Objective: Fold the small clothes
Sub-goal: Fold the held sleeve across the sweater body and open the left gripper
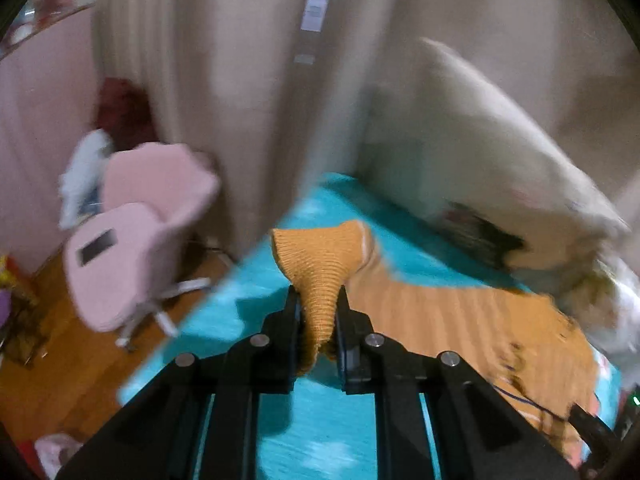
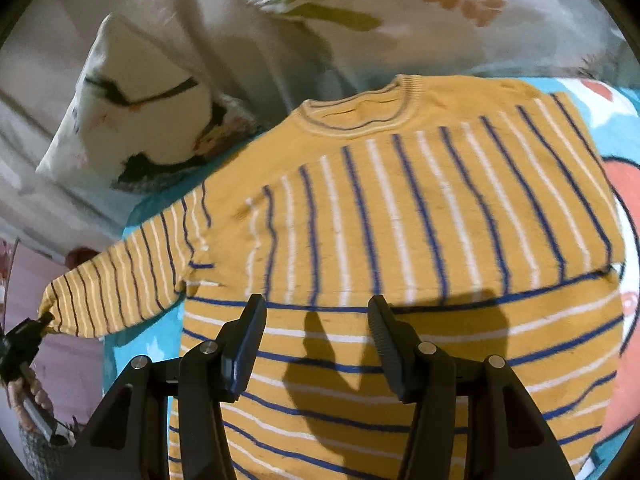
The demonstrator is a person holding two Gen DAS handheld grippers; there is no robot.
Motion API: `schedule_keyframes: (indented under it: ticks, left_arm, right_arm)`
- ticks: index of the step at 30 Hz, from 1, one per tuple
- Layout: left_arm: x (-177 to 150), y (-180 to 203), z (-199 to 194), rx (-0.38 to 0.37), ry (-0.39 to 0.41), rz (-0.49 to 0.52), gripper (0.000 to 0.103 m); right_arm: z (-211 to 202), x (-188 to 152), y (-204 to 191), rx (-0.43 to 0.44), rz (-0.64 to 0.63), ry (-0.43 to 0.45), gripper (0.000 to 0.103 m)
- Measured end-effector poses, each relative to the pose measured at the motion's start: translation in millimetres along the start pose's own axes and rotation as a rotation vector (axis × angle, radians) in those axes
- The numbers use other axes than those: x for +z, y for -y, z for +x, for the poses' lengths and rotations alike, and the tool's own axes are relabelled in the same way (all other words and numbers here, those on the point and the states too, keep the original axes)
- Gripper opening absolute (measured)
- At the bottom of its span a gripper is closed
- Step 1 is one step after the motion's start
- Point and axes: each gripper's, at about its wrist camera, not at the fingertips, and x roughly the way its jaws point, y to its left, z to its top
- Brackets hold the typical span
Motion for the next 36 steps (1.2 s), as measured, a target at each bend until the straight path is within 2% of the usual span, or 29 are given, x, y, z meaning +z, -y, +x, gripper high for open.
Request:
schedule_keyframes:
  ticks: [4, 7, 12, 15, 17, 20, 22, 25, 26, 27, 30, 33, 36]
  left_arm:
    - [-17, 68, -5, -0.139, -0.043, 0.085, 0.014]
    - [-30, 134, -7, -0.249, -0.083, 0.161, 0.014]
    - [-59, 261, -7, -0.428, -0.146, 0.291, 0.013]
    - [-87, 343, -7, -0.525, -0.183, 0.370, 0.013]
    - [-108, 389, -2, -0.567, -0.224, 0.414, 0.013]
    - [-147, 453, 11, -0.567, -0.251, 0.508, 0.014]
    - [-171, 479, 24, -0.562, -0.291, 0.557, 0.016]
    - [-193, 487, 41, -0.578, -0.400, 0.552, 0.021]
    - [-195, 482, 41, -0.587, -0.420, 0.538, 0.028]
    - [-197, 474, 37, -0.594, -0.424, 0.531, 0.039]
    - [-191, 441, 24, -0.585, -0.386, 0.508, 0.059]
    - [-180, 390, 13, -0.507, -0.341, 0.468, 0.063]
    - [-174, 329, 7, -0.380, -0.306, 0.400, 0.063]
  right_arm:
    - [-19, -2, 13, 0.000, 0.017, 0.033, 0.058]
    - [-39, -3, 30, -0.011, 0.025, 0.070, 0.058]
    - [-79, -7, 77, -0.045, 0.084, 0.127, 0.058]
    - [-105, -14, 115, -0.072, 0.143, 0.153, 0.058]
    - [-119, -18, 138, -0.091, 0.183, 0.168, 0.058]
    - [-140, -24, 174, -0.121, 0.228, 0.189, 0.058]
    - [-151, -27, 195, -0.143, 0.250, 0.197, 0.058]
    - [-161, -28, 222, -0.148, 0.287, 0.196, 0.058]
    - [-162, -26, 229, -0.145, 0.295, 0.194, 0.058]
    - [-163, -25, 235, -0.141, 0.296, 0.194, 0.058]
    - [-161, -18, 239, -0.114, 0.275, 0.189, 0.058]
    - [-147, -4, 226, -0.065, 0.220, 0.176, 0.058]
    - [-124, 14, 205, -0.013, 0.152, 0.140, 0.058]
